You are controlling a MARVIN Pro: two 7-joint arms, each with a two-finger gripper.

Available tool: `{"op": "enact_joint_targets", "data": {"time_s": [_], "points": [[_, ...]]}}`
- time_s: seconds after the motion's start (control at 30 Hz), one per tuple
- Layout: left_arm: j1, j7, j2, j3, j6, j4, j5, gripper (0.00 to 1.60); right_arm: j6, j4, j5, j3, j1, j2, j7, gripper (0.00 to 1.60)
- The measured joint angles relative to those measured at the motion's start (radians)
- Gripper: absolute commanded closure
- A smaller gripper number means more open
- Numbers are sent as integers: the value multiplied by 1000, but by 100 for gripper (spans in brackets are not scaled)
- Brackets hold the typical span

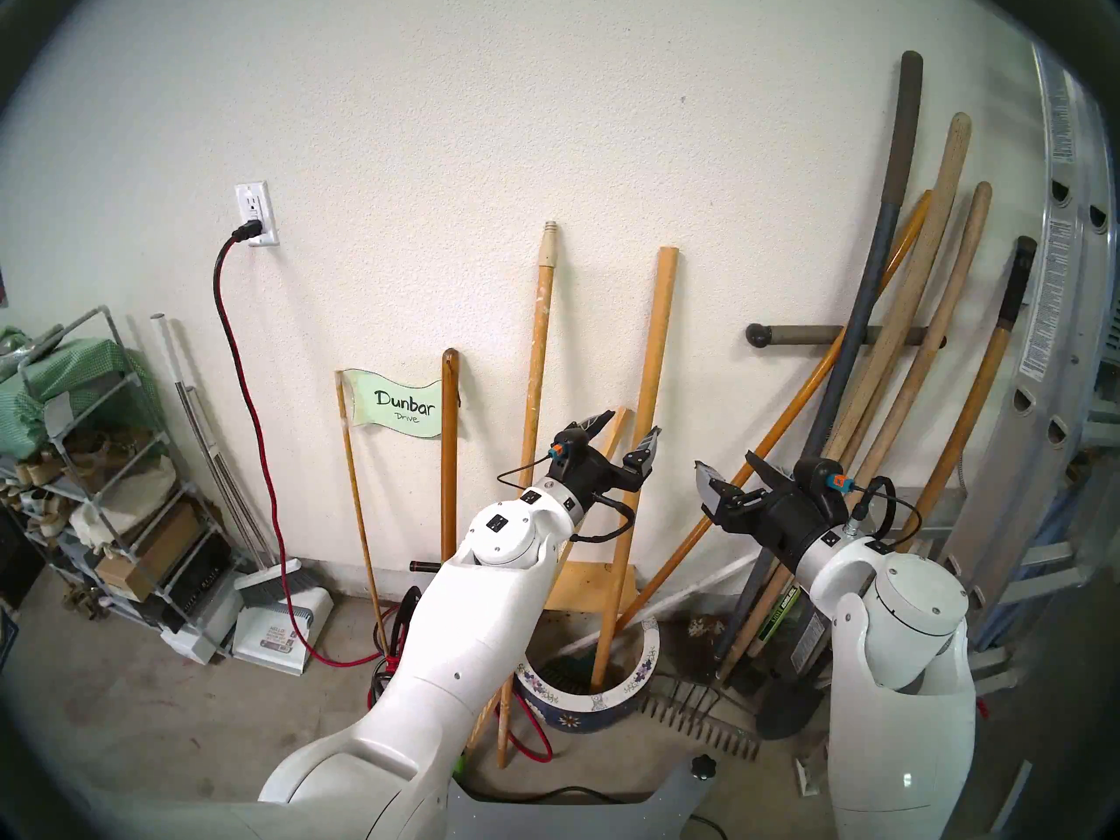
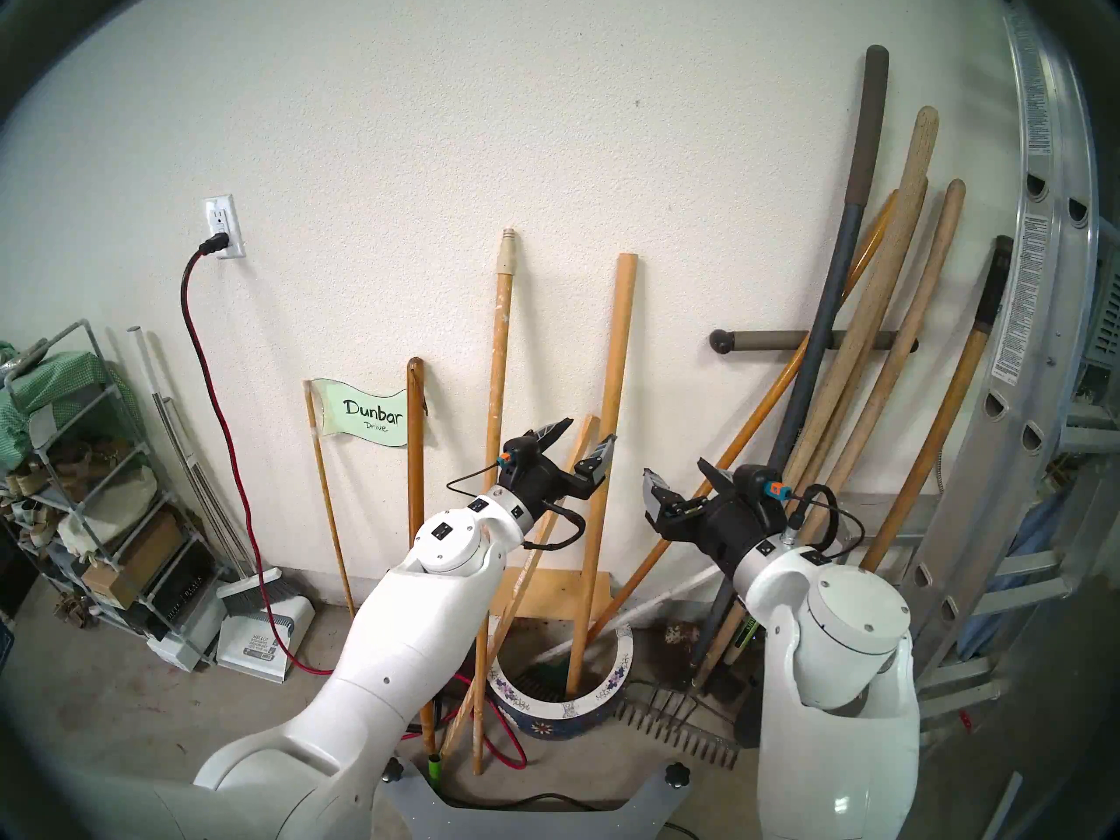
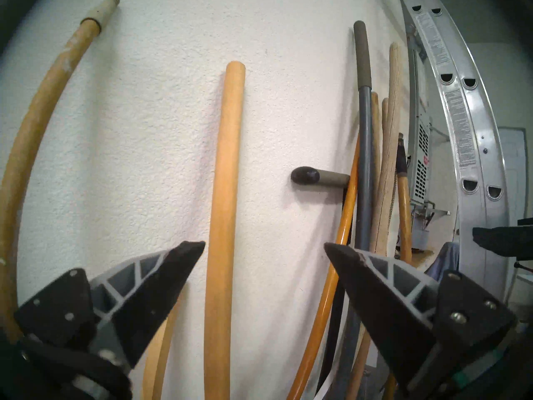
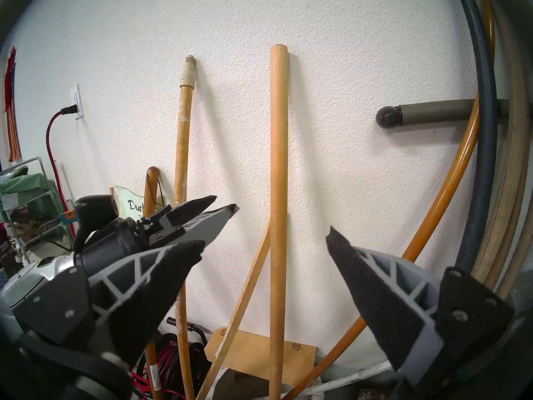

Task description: Put wooden sticks into the pot

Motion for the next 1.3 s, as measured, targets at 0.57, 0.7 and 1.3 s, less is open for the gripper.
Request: {"op": "enact_joint_targets", "data": {"time_s": [0.57, 0.7, 1.3], "points": [[160, 67, 55, 19, 112, -260, -32, 0, 0, 0, 0, 0, 0, 0, 0, 0], [201, 101, 66, 20, 145, -323, -28, 0, 0, 0, 0, 0, 0, 0, 0, 0], [360, 331, 119, -32, 390, -574, 89, 0, 0, 0, 0, 0, 0, 0, 0, 0]]}}
